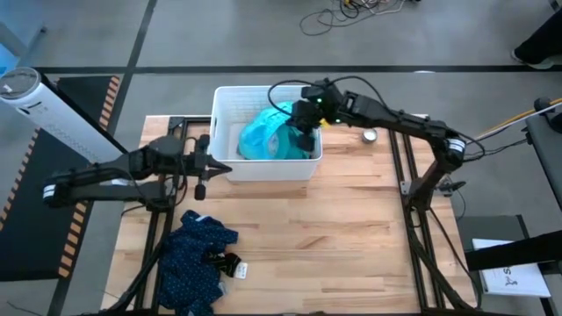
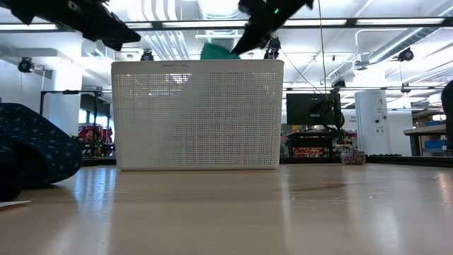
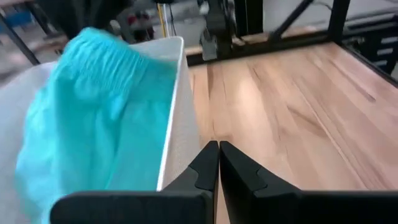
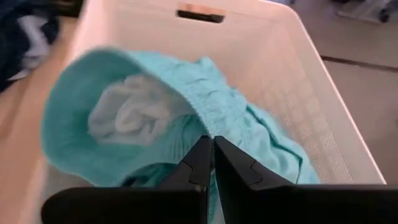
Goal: Sort clothes
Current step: Put the light blue shorts into the white laundry bin
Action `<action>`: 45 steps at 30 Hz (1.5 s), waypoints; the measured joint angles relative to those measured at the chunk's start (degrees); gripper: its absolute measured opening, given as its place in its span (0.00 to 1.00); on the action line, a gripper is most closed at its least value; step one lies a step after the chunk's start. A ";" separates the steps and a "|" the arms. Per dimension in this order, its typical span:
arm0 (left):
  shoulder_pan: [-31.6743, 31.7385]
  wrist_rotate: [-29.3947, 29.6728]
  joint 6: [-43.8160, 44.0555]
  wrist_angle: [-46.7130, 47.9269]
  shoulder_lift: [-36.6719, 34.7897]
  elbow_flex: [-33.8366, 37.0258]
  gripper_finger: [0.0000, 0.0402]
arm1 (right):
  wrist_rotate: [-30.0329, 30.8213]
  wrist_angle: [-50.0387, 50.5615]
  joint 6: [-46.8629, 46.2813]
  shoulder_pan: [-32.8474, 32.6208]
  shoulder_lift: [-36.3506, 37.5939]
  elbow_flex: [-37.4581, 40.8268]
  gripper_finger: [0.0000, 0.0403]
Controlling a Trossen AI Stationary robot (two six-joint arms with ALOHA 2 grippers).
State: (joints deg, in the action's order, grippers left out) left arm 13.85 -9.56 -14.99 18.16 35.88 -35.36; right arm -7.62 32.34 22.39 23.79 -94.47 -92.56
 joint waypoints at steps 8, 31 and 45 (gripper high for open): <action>-0.41 0.04 0.12 -0.02 5.32 -2.00 0.00 | 4.42 -3.07 -6.03 2.86 -8.63 -4.68 0.09; -5.59 4.40 2.04 5.24 12.26 -9.26 0.00 | -7.35 10.40 -0.31 4.49 -23.38 -17.74 0.03; -5.66 4.61 2.46 6.89 14.71 -11.28 0.00 | -8.64 11.13 -0.26 4.95 -34.22 -21.71 0.00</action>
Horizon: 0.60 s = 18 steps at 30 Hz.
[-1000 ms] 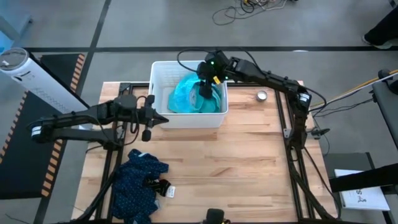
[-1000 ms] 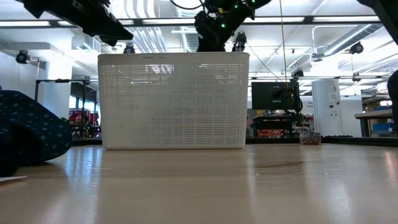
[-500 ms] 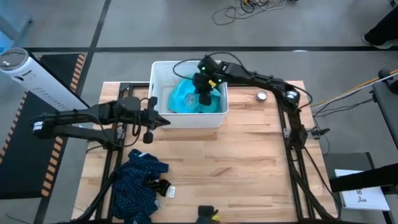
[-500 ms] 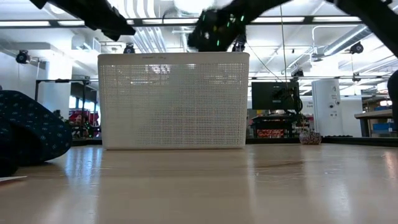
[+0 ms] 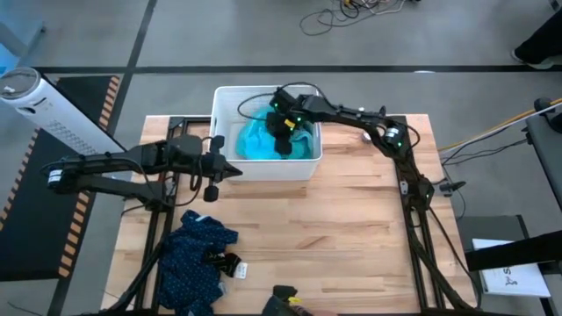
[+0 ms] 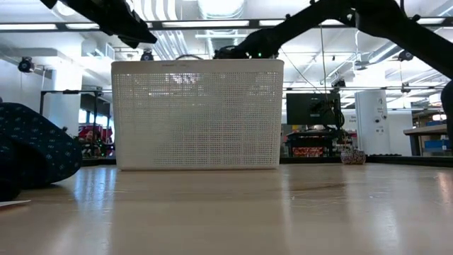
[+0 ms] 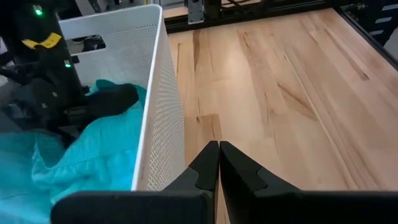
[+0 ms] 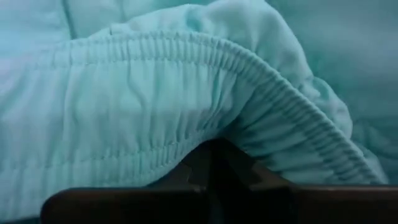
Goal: Sort clothes
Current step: Put the light blue shorts into the white laundry bin, then put the black sock into the white laundry bin
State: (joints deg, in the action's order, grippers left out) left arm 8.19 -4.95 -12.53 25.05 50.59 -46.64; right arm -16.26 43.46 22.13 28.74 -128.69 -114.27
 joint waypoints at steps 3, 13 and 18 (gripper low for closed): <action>0.00 0.02 -0.02 1.82 0.00 -2.42 0.00 | 0.45 0.06 -0.83 -0.01 2.70 -2.10 0.01; -0.67 0.15 -2.35 3.06 0.13 -9.58 0.00 | 0.34 0.14 -2.57 -1.13 13.96 -8.34 0.19; -1.88 0.15 -3.53 1.95 0.11 -10.90 0.00 | -0.67 5.98 1.04 -1.86 20.76 -8.34 0.34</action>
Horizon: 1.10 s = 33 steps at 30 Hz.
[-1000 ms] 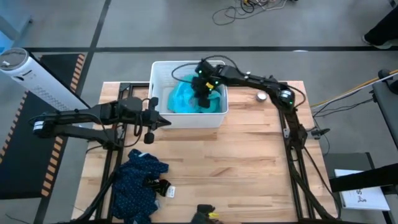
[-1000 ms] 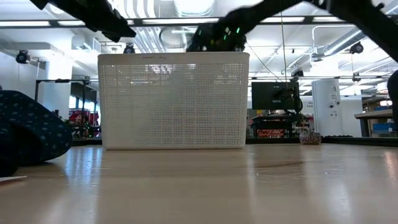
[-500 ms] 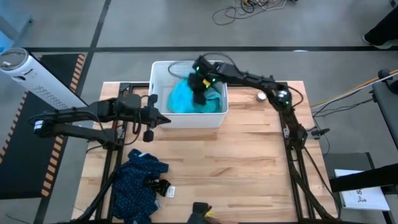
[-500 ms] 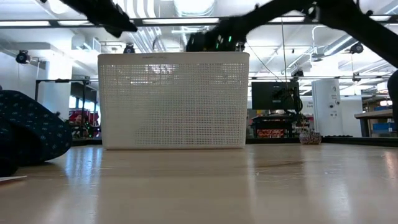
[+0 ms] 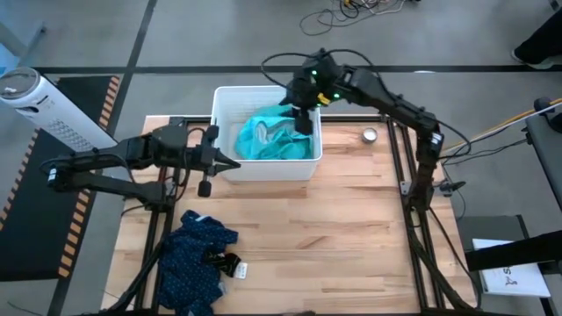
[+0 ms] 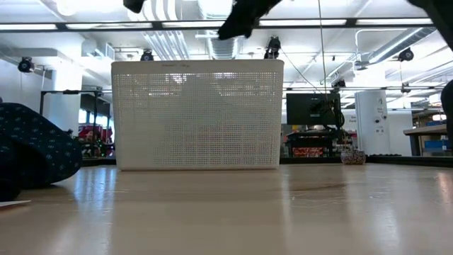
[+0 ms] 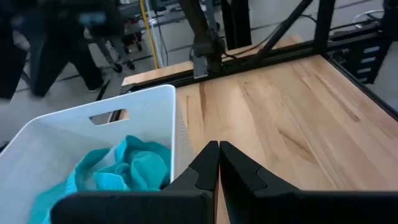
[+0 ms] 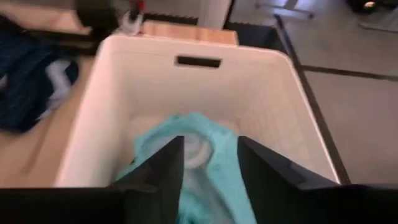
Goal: Sort clothes
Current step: Put the black sock into the white laundry bin
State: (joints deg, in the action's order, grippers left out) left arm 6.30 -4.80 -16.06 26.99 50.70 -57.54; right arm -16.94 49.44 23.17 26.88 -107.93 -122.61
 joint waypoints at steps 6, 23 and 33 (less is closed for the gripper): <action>-3.03 1.85 -0.43 1.63 0.33 0.00 0.00 | -2.14 9.87 2.39 -1.15 6.09 1.86 0.29; -18.37 8.72 12.47 11.54 6.74 0.00 0.00 | -4.56 -18.70 -0.40 -7.94 30.10 51.92 0.00; -24.27 3.14 27.33 18.66 16.64 0.00 0.00 | -1.50 -35.49 -8.52 -13.88 43.39 71.25 0.00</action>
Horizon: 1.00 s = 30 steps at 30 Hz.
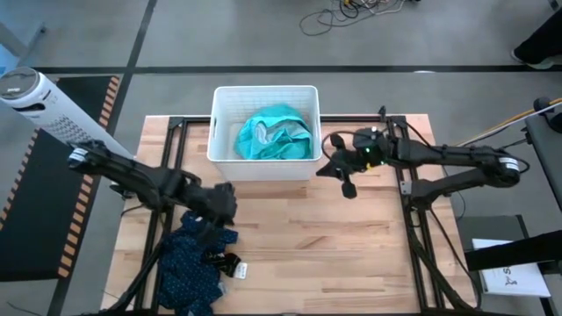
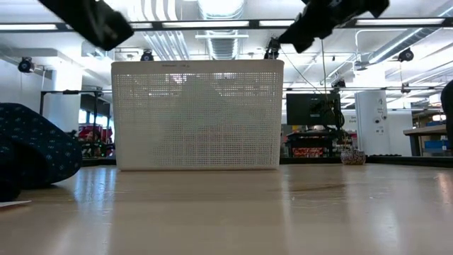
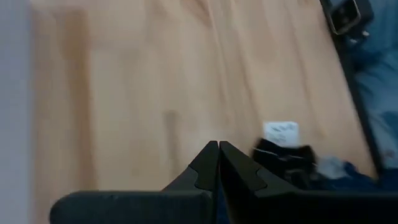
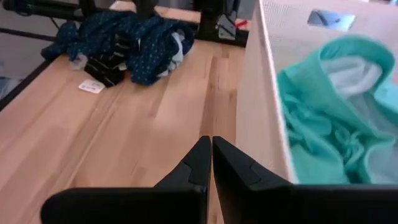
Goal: Sort clothes
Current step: Put the black sock into the white laundry bin
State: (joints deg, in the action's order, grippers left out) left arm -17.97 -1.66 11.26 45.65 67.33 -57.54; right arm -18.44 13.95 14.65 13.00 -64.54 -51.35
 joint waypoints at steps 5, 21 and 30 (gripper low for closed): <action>-3.74 -6.41 8.34 0.42 4.76 0.00 0.00 | 4.47 -2.37 -2.24 -1.91 2.60 4.54 0.00; -11.11 -14.41 24.27 2.16 16.47 0.00 0.01 | 5.16 -4.49 -2.67 -4.53 1.46 6.61 0.00; -11.11 -18.93 27.60 1.86 20.57 0.00 0.23 | 5.17 -4.10 -2.48 -4.53 -1.57 6.65 0.00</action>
State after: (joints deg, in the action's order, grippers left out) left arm -29.08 -20.59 38.86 47.51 87.90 -57.54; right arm -13.27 9.85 12.16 8.47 -66.11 -44.71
